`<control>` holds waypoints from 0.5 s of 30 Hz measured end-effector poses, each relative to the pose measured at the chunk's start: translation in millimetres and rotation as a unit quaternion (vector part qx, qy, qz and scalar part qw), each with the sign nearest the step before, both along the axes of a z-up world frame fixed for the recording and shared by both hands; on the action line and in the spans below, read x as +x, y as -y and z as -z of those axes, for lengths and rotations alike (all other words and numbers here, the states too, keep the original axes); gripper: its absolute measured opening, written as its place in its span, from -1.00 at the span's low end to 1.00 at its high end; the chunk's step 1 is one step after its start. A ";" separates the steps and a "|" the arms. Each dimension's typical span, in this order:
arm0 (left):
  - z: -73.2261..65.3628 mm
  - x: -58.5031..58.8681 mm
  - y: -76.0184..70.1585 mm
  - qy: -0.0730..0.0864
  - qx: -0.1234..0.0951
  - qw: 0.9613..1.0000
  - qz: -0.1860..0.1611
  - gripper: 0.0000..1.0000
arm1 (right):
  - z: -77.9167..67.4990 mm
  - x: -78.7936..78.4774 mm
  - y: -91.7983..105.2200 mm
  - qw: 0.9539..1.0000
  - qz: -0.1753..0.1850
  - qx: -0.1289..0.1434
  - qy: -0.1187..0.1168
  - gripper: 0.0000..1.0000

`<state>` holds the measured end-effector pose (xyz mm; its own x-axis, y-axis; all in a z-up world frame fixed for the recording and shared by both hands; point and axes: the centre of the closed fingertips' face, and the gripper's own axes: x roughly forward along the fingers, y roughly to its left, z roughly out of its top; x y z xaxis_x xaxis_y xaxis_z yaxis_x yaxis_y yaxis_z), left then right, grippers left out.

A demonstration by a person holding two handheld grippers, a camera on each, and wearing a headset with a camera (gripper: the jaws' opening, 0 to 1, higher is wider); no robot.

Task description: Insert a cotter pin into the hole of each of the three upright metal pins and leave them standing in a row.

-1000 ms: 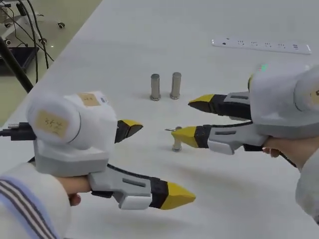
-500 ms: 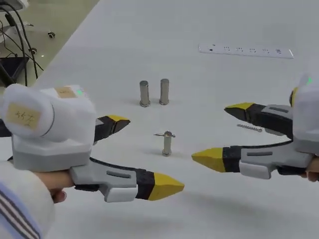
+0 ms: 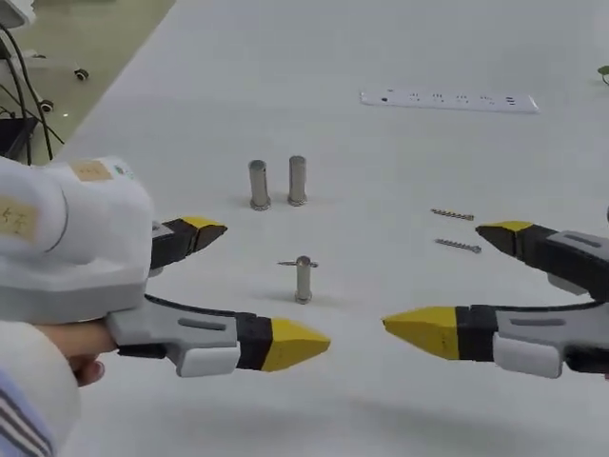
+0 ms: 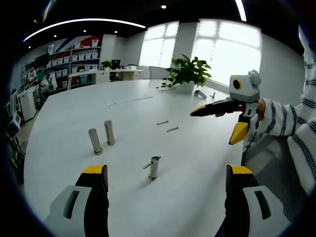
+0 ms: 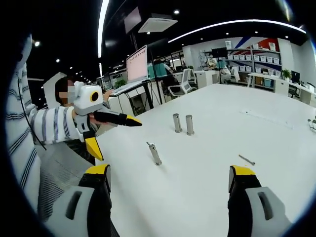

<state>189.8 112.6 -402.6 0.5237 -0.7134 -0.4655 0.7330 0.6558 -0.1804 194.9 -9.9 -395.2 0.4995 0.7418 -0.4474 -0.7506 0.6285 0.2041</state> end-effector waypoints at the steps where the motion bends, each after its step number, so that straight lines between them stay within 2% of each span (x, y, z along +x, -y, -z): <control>1: -0.3 0.6 -0.1 0.000 0.000 1.000 0.000 0.97 | -0.1 0.7 2.5 1.000 0.009 0.004 -0.003 0.97; 2: -0.9 2.5 -0.4 0.001 0.000 1.000 -0.001 0.97 | 0.5 -0.2 5.7 1.000 0.017 0.008 -0.011 0.97; 9: -6.2 18.6 -4.5 0.009 0.000 1.000 -0.009 0.97 | 1.4 -2.3 19.7 0.999 0.046 0.014 -0.016 0.97; 15: -10.4 35.4 -11.6 0.017 -0.002 1.000 -0.023 0.97 | 4.7 -4.9 26.9 0.998 0.054 0.001 -0.020 0.97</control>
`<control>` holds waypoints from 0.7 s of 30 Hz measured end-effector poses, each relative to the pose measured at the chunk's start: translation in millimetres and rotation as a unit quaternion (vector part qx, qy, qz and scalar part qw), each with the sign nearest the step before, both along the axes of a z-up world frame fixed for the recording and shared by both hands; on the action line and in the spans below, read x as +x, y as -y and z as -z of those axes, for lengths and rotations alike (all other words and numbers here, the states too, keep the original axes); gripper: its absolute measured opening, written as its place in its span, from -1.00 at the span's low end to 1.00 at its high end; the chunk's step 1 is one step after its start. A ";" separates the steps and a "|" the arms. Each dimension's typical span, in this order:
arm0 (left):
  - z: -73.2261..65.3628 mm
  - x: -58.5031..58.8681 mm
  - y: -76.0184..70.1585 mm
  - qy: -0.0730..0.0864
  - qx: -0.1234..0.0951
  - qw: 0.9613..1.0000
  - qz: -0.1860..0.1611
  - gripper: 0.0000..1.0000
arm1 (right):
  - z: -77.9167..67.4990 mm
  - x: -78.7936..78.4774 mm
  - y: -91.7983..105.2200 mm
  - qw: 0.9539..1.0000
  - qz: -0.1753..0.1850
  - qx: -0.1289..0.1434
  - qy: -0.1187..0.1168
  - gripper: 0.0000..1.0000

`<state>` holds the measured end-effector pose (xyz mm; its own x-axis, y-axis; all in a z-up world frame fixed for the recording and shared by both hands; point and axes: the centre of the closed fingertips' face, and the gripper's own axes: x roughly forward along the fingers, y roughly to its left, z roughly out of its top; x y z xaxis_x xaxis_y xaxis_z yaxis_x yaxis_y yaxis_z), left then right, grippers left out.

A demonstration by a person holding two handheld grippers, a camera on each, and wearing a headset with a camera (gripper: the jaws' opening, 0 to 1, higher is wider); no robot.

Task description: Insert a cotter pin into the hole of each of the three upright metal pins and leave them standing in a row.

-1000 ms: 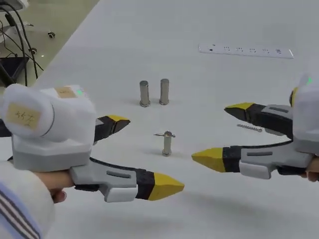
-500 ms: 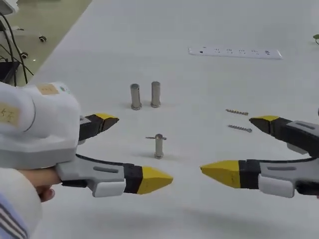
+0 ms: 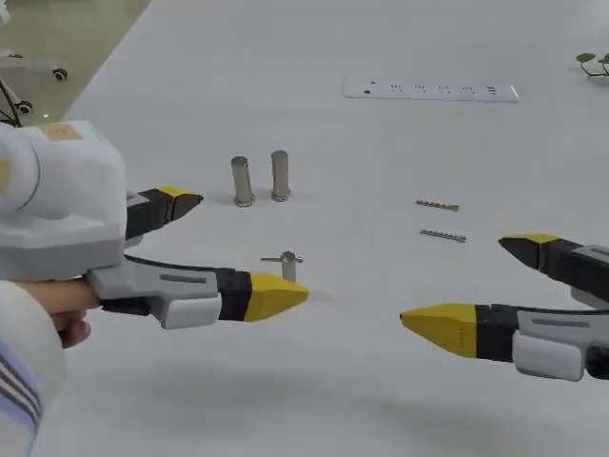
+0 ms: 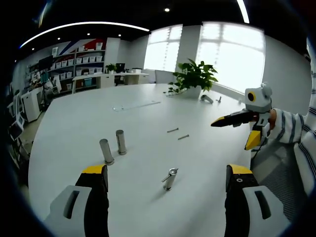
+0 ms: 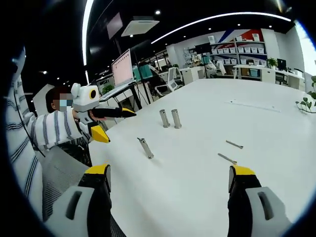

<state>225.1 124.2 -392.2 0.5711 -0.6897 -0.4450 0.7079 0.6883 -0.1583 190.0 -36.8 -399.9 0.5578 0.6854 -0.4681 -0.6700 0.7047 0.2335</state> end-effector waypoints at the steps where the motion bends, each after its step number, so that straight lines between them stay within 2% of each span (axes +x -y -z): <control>1: -0.4 3.0 -1.5 0.001 0.002 1.000 -0.001 0.97 | -0.1 0.0 1.4 1.000 0.003 -0.001 0.000 0.97; 4: -1.1 9.3 -4.8 0.004 0.006 1.000 -0.003 0.97 | 1.1 -1.9 4.9 1.000 0.008 -0.004 -0.005 0.97; 10: 1.6 31.7 -18.5 0.007 0.016 1.000 -0.025 0.90 | 1.8 -5.1 9.1 1.000 0.009 -0.010 -0.005 0.97; 12: 4.1 38.5 -22.3 0.010 0.026 0.999 -0.028 0.89 | 0.7 -5.2 9.8 1.000 0.010 -0.009 -0.004 0.97; 21: 13.2 72.3 -32.4 0.013 0.029 0.999 -0.039 0.64 | 2.8 -5.5 15.8 1.000 0.017 -0.018 -0.008 0.94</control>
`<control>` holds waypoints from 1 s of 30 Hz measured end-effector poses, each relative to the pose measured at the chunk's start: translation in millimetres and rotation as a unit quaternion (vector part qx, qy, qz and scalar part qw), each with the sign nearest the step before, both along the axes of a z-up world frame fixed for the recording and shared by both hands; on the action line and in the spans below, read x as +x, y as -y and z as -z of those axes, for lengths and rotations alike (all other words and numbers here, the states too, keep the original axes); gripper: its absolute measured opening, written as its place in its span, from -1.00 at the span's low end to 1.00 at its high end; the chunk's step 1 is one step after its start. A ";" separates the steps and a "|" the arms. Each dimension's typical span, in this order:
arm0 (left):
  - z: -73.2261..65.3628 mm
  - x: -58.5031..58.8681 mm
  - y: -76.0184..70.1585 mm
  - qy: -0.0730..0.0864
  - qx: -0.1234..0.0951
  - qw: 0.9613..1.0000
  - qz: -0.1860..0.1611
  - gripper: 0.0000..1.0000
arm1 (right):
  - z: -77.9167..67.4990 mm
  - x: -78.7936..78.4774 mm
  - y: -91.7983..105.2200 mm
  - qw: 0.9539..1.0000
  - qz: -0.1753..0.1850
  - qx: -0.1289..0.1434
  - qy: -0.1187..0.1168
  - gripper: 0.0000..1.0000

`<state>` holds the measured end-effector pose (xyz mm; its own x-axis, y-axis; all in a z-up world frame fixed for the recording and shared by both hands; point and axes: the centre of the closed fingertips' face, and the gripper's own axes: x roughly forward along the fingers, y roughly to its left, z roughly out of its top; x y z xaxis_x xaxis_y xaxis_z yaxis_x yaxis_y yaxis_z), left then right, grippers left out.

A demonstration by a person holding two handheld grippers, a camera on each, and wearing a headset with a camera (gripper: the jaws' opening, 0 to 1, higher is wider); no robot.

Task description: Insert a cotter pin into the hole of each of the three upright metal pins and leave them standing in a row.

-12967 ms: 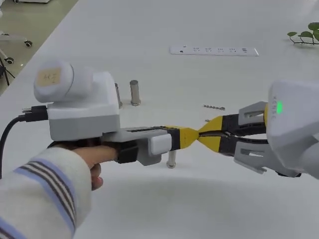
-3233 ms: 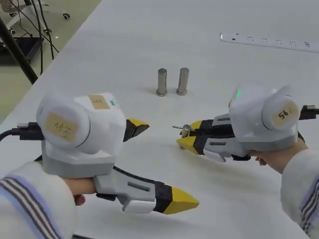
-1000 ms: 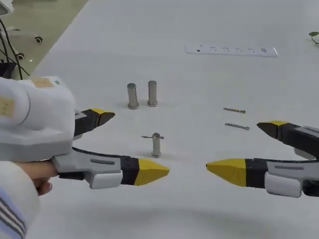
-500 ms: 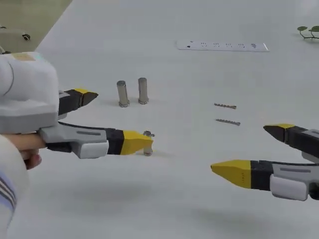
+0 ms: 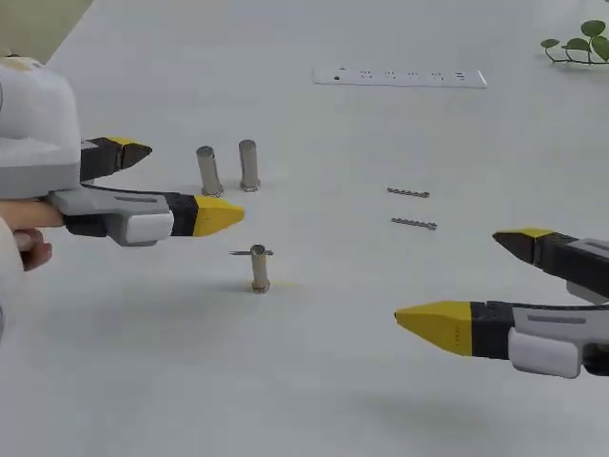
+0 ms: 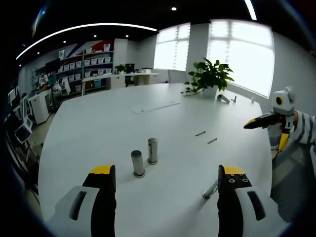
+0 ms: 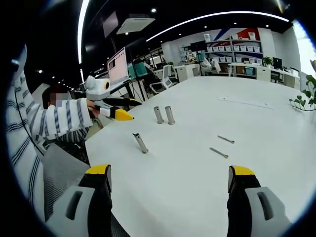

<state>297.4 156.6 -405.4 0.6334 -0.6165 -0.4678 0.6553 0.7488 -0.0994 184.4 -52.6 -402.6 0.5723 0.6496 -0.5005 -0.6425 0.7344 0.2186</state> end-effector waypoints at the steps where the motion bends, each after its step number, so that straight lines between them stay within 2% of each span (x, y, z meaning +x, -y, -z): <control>1: 1.7 3.0 -0.9 0.000 0.002 1.000 0.000 0.62 | 0.6 -0.3 0.6 1.000 0.000 -0.002 -0.001 0.94; 4: 8.6 13.7 -4.8 -0.002 0.008 1.000 -0.004 0.55 | 1.9 -0.4 2.5 1.000 0.002 -0.006 -0.003 0.93; 7: 15.2 23.2 -5.8 -0.010 0.004 1.000 -0.005 0.47 | 3.2 -0.1 4.6 1.000 0.006 -0.007 -0.005 0.93; 13: 26.7 43.5 -6.9 -0.009 0.007 1.000 -0.011 0.19 | 7.5 -3.0 7.9 1.000 0.010 -0.013 -0.013 0.92; 17: 33.5 52.1 -4.4 -0.010 0.007 1.000 -0.016 -0.02 | 9.1 -4.1 9.4 1.000 0.011 -0.016 -0.016 0.90; 22: 41.6 59.2 -3.2 -0.010 0.015 1.000 -0.017 -0.16 | 9.2 -3.7 9.8 1.000 0.012 -0.018 -0.017 0.89; 24: 46.6 62.2 -4.2 -0.015 0.018 0.999 -0.022 -0.22 | 9.4 -3.8 10.1 1.000 0.014 -0.018 -0.019 0.89; 30: 53.6 62.9 -3.5 -0.023 0.021 0.999 -0.022 -0.54 | 8.4 -4.6 10.4 1.000 0.018 -0.014 -0.021 0.88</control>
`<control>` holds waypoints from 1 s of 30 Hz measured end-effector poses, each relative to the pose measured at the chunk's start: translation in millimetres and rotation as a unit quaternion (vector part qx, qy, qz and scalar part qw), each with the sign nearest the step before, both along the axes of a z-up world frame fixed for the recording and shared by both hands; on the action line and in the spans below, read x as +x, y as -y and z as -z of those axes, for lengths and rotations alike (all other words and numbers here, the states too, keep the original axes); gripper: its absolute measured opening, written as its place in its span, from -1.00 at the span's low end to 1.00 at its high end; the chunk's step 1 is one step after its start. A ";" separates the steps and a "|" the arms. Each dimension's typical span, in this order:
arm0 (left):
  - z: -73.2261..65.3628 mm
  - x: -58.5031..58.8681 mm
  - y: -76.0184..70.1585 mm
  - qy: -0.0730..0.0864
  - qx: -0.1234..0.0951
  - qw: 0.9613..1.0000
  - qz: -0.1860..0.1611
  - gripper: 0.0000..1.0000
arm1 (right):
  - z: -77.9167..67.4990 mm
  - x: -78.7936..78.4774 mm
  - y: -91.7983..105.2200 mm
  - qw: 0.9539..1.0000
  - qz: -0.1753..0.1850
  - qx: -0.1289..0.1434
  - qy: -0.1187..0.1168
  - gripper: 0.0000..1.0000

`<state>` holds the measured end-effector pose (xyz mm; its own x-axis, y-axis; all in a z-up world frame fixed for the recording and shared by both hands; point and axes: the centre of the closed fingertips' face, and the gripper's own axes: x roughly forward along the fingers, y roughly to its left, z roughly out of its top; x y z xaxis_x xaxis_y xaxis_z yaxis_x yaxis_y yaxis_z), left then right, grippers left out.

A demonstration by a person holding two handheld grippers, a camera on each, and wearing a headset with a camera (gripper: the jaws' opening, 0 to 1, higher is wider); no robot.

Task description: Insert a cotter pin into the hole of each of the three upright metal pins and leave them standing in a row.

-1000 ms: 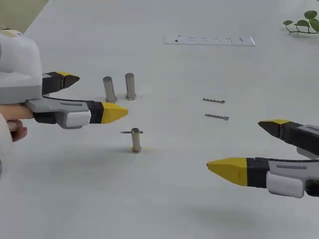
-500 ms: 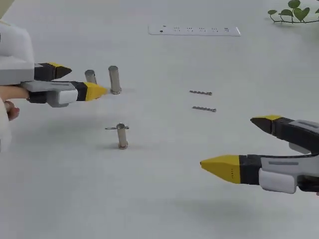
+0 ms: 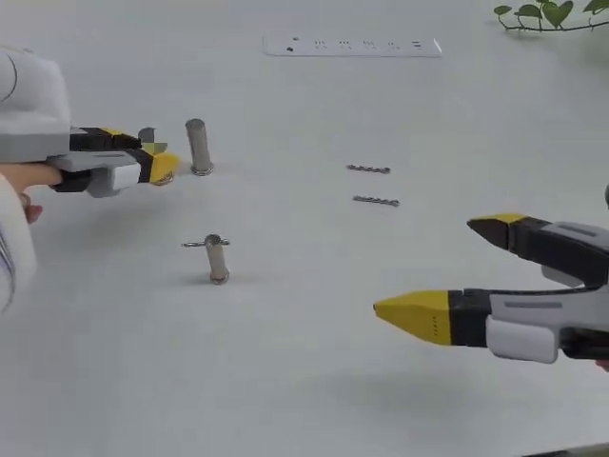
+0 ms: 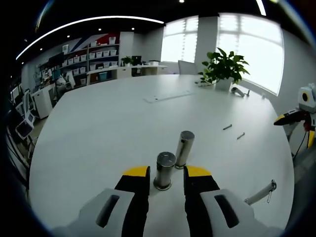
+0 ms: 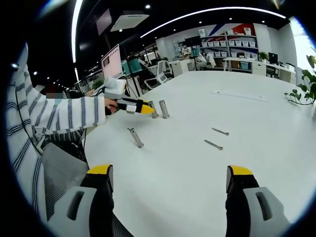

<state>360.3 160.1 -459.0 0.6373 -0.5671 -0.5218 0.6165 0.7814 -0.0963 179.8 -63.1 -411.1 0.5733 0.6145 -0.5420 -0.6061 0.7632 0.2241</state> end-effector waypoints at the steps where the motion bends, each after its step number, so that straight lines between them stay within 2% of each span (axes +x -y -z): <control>1: 1.0 0.3 0.3 -0.002 -0.002 1.000 -0.001 -0.56 | 0.2 -0.2 0.0 1.000 0.001 0.001 -0.001 0.87; 4: 5.3 1.1 2.2 -0.002 0.008 1.000 0.002 -0.59 | 1.1 -0.7 -0.2 1.000 0.002 0.002 -0.004 0.87; 8: 5.0 3.9 1.9 0.003 0.010 1.000 -0.005 -0.76 | 3.0 -2.3 -1.4 1.000 -0.001 -0.001 -0.008 0.86; 9: 5.3 5.9 0.3 0.007 0.015 1.000 -0.010 -0.79 | 3.3 -2.6 -1.8 1.000 -0.002 -0.002 -0.009 0.86; 13: 4.8 5.2 0.9 0.006 0.019 1.000 -0.003 -0.79 | 4.1 -3.3 -3.1 1.000 -0.004 -0.004 -0.010 0.85; 15: 4.6 5.5 0.2 -0.001 0.009 1.000 -0.010 -0.79 | 5.1 -4.0 -3.7 1.000 -0.005 -0.006 -0.012 0.85; 17: 4.3 5.3 0.7 0.003 0.014 1.000 -0.011 -0.79 | 6.1 -4.8 -5.0 1.000 -0.008 -0.008 -0.015 0.85; 19: 3.9 4.6 1.1 0.013 0.030 0.999 -0.004 -0.80 | 6.1 -5.0 -5.9 1.000 -0.009 -0.009 -0.014 0.85; 24: 3.1 3.5 0.6 0.014 0.033 0.999 -0.004 -0.81 | 4.7 -4.6 -6.5 1.000 -0.011 -0.010 -0.011 0.84; 26: 0.9 0.6 1.3 0.009 0.032 0.999 -0.003 -0.82 | 4.2 -4.3 -6.2 1.000 -0.009 -0.009 -0.011 0.84; 30: -9.9 -4.9 2.0 0.014 0.025 1.000 -0.003 -0.82 | 3.9 -4.2 -5.9 1.000 -0.006 -0.008 -0.012 0.85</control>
<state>355.3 158.1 -449.1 0.6559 -0.5358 -0.5317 0.6129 0.7892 -0.0393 175.6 -57.2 -415.0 0.5521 0.6123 -0.5660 -0.6103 0.7592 0.2261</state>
